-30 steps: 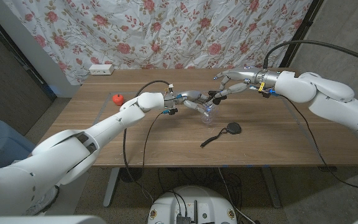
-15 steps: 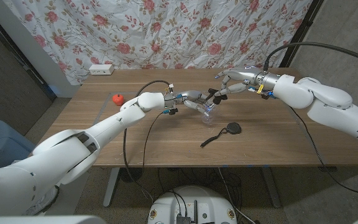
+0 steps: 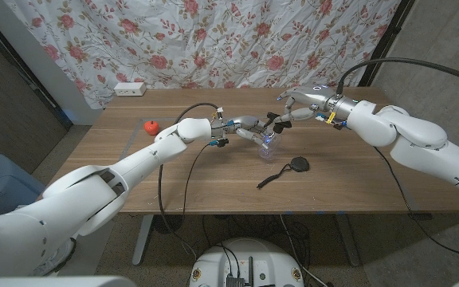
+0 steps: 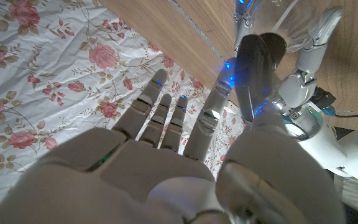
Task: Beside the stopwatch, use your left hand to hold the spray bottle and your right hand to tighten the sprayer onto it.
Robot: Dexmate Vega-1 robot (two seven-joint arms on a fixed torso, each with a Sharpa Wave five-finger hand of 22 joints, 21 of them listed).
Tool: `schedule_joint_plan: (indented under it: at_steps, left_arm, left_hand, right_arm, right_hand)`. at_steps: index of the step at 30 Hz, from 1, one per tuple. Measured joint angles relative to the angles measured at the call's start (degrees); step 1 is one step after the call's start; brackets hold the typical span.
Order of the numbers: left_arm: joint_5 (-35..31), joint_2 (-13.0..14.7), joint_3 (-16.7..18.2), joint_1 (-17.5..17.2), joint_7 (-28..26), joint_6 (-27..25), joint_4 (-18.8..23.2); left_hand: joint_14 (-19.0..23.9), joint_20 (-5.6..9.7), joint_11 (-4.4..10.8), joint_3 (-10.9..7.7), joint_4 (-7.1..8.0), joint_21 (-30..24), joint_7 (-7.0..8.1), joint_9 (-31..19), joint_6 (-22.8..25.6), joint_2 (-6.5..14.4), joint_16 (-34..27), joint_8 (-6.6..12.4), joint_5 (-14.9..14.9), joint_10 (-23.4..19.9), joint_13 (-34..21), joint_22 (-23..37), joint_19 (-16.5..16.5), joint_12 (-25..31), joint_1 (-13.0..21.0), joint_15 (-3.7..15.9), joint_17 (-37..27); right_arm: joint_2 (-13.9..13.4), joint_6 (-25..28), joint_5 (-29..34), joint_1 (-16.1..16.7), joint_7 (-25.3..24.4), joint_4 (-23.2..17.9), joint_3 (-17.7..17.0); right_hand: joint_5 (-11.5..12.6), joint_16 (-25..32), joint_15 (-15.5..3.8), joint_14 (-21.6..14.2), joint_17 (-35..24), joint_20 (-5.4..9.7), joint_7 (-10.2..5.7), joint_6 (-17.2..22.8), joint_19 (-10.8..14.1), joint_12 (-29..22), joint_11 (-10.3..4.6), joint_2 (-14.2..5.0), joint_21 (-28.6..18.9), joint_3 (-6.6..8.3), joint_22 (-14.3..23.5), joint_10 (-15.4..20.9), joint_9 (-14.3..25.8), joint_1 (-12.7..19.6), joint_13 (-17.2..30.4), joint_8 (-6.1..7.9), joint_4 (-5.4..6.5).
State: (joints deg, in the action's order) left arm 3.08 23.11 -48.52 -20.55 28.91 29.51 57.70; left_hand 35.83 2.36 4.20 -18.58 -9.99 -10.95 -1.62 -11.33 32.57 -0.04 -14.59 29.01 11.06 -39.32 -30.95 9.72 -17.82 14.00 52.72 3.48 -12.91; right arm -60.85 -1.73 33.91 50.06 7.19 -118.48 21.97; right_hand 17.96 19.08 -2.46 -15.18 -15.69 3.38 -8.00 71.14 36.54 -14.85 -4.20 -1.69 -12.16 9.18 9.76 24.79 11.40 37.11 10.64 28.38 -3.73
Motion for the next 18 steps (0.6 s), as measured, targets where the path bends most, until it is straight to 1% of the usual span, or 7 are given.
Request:
schedule_joint_plan:
  at_steps: [1,3,5,9,13,15,18]
  left_arm:
    - [0.00,-0.02,-0.01,0.01,0.00,0.00,-0.02]
    - [0.00,-0.05,-0.02,0.02,0.00,0.00,-0.05]
    - [0.00,-0.07,-0.03,0.03,0.00,-0.01,-0.08]
    - [-0.01,-0.11,-0.05,0.05,0.00,-0.02,-0.15]
    - [-0.04,-0.16,-0.08,0.08,0.00,-0.04,-0.20]
    - [-0.04,-0.17,-0.09,0.09,0.00,-0.04,-0.23]
    - [-0.05,-0.19,-0.10,0.10,-0.05,-0.04,-0.25]
  left_hand:
    - [0.00,0.00,-0.10,0.00,0.00,0.00,0.00,0.00,0.00,0.00,0.00,0.00,0.00,-0.10,0.00,0.00,0.00,0.01,0.00,0.00,0.00]
    - [0.00,0.00,-0.10,0.00,0.00,0.00,0.00,0.00,0.00,0.00,0.00,0.00,0.00,-0.09,0.01,0.00,0.00,0.01,0.00,0.00,0.00]
    - [0.00,0.00,-0.10,0.00,0.00,0.00,0.00,0.00,0.00,0.00,0.00,0.00,-0.01,-0.09,0.02,0.00,0.00,0.02,0.00,0.00,0.00]
    - [0.00,0.00,-0.09,0.00,0.00,0.00,0.00,0.00,0.00,0.00,0.00,0.00,-0.03,-0.09,0.05,0.00,0.00,0.02,0.00,0.00,0.00]
    - [0.00,0.00,-0.09,0.00,0.00,0.00,0.00,0.00,0.00,0.00,0.00,0.00,-0.04,-0.09,0.05,0.00,0.00,0.01,0.00,0.00,0.00]
    - [0.00,0.00,-0.09,-0.19,-0.19,0.00,0.00,0.00,0.00,0.00,0.00,0.00,-0.04,-0.09,0.05,0.00,0.00,0.01,0.00,0.00,0.00]
    - [0.00,0.00,-0.09,-0.24,-0.24,0.00,0.00,0.00,0.00,0.00,0.40,0.00,-0.05,-0.09,0.05,0.00,0.00,-0.02,0.00,0.00,0.00]
  right_arm:
    - [0.00,0.24,0.17,0.00,-0.08,0.00,0.00]
    - [0.00,0.93,0.57,0.00,-0.24,0.00,0.00]
    - [0.45,1.53,0.89,0.63,-0.34,-0.90,0.18]
    - [0.62,2.75,1.54,0.76,-0.66,-1.07,0.31]
    - [1.21,3.71,2.04,1.28,-1.00,-1.65,0.59]
    - [1.21,4.48,2.34,1.28,-1.13,-1.65,0.59]
    - [1.64,5.38,2.64,1.68,-1.28,-2.26,0.84]
  right_hand:
    - [0.00,0.00,0.00,0.00,0.00,0.00,-0.03,0.07,0.00,0.00,0.11,0.00,0.00,0.01,0.00,0.15,0.08,0.00,0.00,0.02,-0.02]
    - [0.00,0.00,0.31,-0.30,0.00,0.00,0.21,0.61,0.00,0.00,0.11,0.00,0.00,0.01,0.00,0.51,0.11,0.00,0.00,0.23,-0.47]
    - [-0.40,0.21,0.10,-0.51,0.00,0.00,0.02,1.03,0.00,0.00,0.11,0.00,0.00,0.01,0.00,0.96,0.44,0.00,0.00,0.41,-0.47]
    - [-0.44,0.21,0.10,-1.33,-0.01,0.00,0.09,1.33,0.00,-0.18,-0.33,0.00,0.00,-0.23,-0.01,1.98,0.39,0.00,0.00,0.57,-0.71]
    - [-0.85,0.43,0.17,-1.88,-0.01,0.22,0.15,2.98,0.21,-0.22,-0.38,0.01,0.00,-0.23,-0.01,2.88,0.23,0.00,0.01,1.24,-0.71]
    - [-0.89,0.43,0.12,-1.97,0.02,0.31,0.24,3.10,0.31,-0.22,-0.20,0.01,0.00,-0.23,-0.01,3.07,0.38,0.00,0.01,1.24,-0.71]
    - [-0.89,0.42,0.20,-2.46,0.27,-0.11,0.40,3.67,0.73,-0.22,-0.34,0.01,0.00,-0.23,-0.01,3.63,0.44,0.00,0.01,1.50,-1.05]
